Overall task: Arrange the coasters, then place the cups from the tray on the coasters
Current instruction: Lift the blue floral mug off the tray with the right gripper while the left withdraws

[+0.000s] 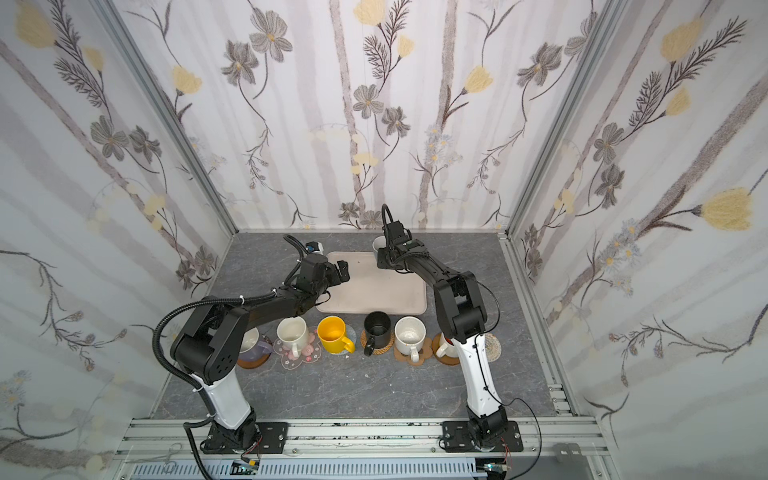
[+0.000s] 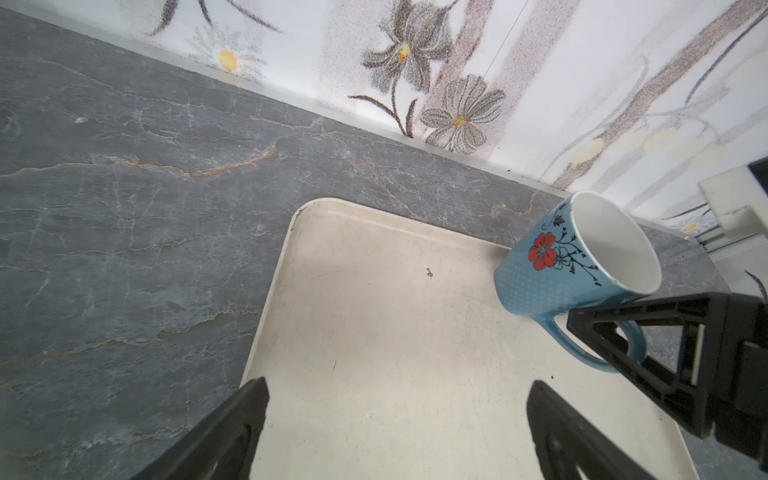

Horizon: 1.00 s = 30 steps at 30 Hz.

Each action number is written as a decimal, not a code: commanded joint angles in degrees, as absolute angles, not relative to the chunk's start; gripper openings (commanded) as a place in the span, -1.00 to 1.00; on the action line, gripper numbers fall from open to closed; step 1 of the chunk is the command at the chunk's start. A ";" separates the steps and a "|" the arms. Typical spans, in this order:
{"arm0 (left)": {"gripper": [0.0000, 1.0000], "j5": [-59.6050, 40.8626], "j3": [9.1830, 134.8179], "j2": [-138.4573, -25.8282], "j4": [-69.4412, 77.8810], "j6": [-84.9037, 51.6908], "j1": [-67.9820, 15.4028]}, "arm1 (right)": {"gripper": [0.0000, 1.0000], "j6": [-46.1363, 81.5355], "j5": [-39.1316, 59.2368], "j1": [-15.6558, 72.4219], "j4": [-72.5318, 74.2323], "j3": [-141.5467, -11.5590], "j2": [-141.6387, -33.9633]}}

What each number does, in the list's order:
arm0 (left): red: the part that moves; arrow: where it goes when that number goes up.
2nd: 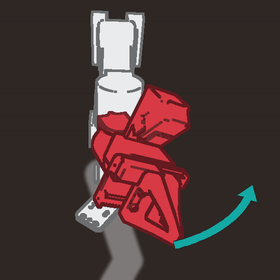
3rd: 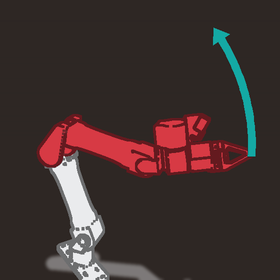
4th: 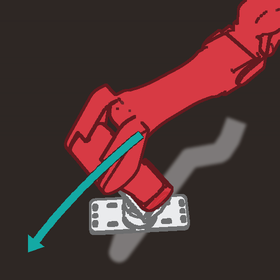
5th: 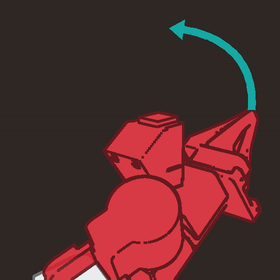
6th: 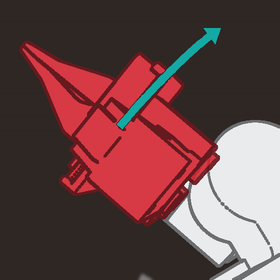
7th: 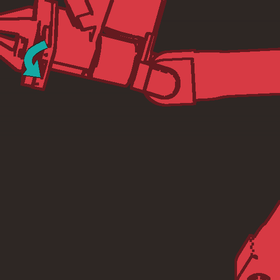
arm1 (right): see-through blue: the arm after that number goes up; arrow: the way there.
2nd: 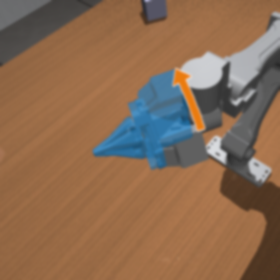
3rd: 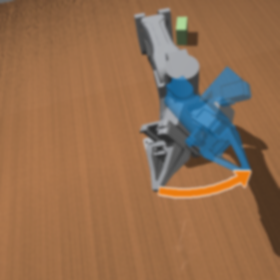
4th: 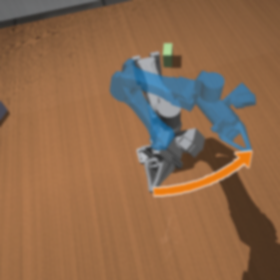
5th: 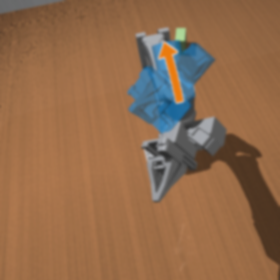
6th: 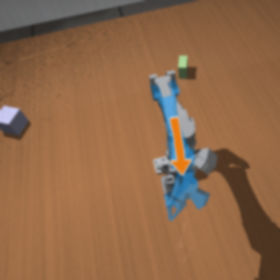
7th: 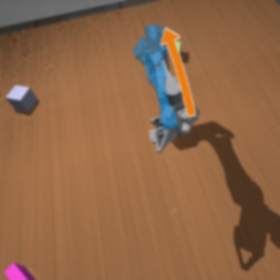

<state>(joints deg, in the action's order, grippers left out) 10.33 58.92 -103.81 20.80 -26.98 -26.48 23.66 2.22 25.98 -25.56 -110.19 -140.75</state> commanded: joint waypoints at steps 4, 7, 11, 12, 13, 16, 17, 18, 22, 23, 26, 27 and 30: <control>1.00 10.82 58.54 -103.26 23.55 -27.61 -26.45 | -0.33 22.77 0.09 26.06 -25.35 -110.74 -141.16; 1.00 10.53 58.37 -102.96 23.55 -27.45 -26.50 | -0.52 22.68 0.07 26.10 -25.58 -110.81 -141.13; 1.00 10.96 57.62 -102.02 23.62 -27.18 -26.67 | -0.72 22.41 0.16 26.09 -25.75 -110.79 -141.04; 1.00 10.84 57.40 -101.55 23.66 -26.69 -26.64 | -0.76 22.39 0.30 26.06 -25.84 -110.74 -140.91; 1.00 10.72 57.15 -101.07 23.73 -26.24 -26.76 | -0.80 22.33 0.52 26.10 -25.92 -110.74 -140.77; 1.00 11.11 56.09 -98.97 23.71 -25.07 -27.32 | -0.91 22.15 0.65 26.29 -26.18 -110.81 -139.85; 1.00 11.07 55.74 -98.32 23.70 -24.95 -27.61 | -0.93 21.94 0.54 26.36 -26.37 -110.75 -139.37; 1.00 10.99 55.34 -97.67 23.72 -24.92 -27.76 | -0.95 21.73 0.40 26.47 -26.60 -110.78 -138.78; 1.00 10.07 54.26 -95.65 23.64 -25.17 -28.68 | -0.98 21.04 -0.41 26.79 -28.02 -110.03 -135.85; 1.00 9.81 54.01 -95.28 23.64 -25.27 -28.87 | -0.98 20.94 -0.52 26.83 -28.04 -109.37 -134.98; 1.00 9.08 53.38 -94.08 23.53 -25.59 -29.67 | -0.99 20.83 -1.26 26.82 -27.91 -106.05 -131.29; 1.00 8.76 53.19 -93.81 23.55 -25.80 -29.94 | -1.00 20.79 -1.57 26.82 -27.78 -104.74 -129.81; 1.00 7.73 52.69 -93.16 23.55 -26.11 -30.88 | -1.00 20.76 -2.52 26.87 -27.51 -100.71 -125.53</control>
<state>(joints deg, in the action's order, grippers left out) 8.80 53.06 -93.93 22.22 -25.52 -30.37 21.34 -0.69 26.89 -30.22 -102.59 -128.42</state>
